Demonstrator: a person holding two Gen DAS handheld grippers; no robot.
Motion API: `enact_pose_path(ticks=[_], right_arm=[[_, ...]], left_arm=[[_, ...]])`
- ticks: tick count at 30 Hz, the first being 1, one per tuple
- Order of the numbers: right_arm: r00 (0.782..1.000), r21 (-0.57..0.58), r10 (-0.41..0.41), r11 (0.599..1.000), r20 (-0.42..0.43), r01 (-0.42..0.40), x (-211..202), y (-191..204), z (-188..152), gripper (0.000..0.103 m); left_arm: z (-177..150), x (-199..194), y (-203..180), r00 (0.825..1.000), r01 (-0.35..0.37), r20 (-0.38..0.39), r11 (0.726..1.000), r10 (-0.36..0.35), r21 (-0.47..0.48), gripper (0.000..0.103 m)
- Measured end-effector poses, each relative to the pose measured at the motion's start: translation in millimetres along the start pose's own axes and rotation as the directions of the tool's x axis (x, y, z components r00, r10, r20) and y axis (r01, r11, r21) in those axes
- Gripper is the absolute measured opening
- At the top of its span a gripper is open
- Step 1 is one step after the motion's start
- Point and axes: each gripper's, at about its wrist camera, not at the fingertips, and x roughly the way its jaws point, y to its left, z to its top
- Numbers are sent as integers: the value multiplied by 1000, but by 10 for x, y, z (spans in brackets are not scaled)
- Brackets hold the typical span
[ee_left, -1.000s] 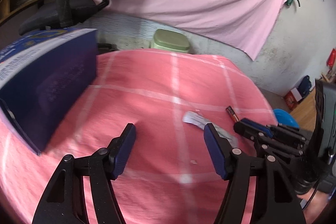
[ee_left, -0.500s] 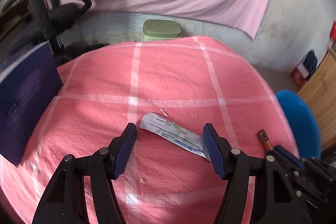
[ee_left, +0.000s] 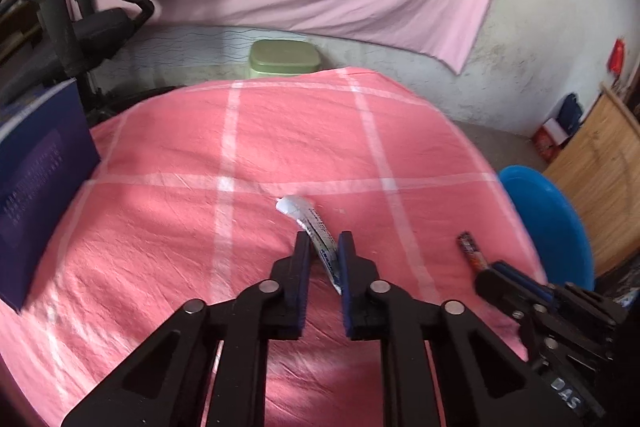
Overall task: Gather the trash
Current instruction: 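Close the left tool on the white tube while the right tool lifts the battery, then carry the white tube and orange battery over the blue basin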
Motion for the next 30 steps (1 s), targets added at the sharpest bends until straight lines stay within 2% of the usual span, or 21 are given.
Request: enact_pose_path(ticks=[4,8,13,15,16,18,21,23,24,27,30], right_arm=[[1000,4,11,1000,16,-11,-29,0,-6,25],[998,20,43,999,54,-44,-96,-12,-9,25],[987,52,87,994,136,-95,-230,-74,-15,25],[977,63,105,991,187,-119,-309,-102,-18,25],[966,70,111,989,234,-131,-384,-122,-19,25],[943,78,114,986,314,-146,-523,-150,-19,25],[891,65,76,991,447,-117,-783,-159,-36,25],[848,35,43,997,528,-72,-982,-115,-49,25],[835,28,34,998,549,-59,-1031,-103,-55,25],[772,22,-2,1000,635,-16,-1257,-74,-96,25],[715,34,-35,999,698,16,-1433,-85,-140,25]], left_arm=[[-11,-85,21,999,47,24,998,-47,-35,4],[-8,-222,-47,995,54,84,998,-51,-27,2],[-19,-403,-189,984,51,169,999,-49,-5,2],[-16,-509,-239,970,83,230,997,-80,-4,2],[-5,-565,-261,960,97,263,995,-93,-4,2],[3,-737,-324,927,137,352,991,-132,10,2],[38,-937,-404,883,162,440,986,-160,34,2],[43,-1076,-492,849,169,499,984,-173,54,2],[47,-1131,-523,834,175,521,983,-182,63,2],[25,-1278,-630,793,179,576,979,-200,93,2],[16,-1377,-723,766,184,605,976,-217,117,2]])
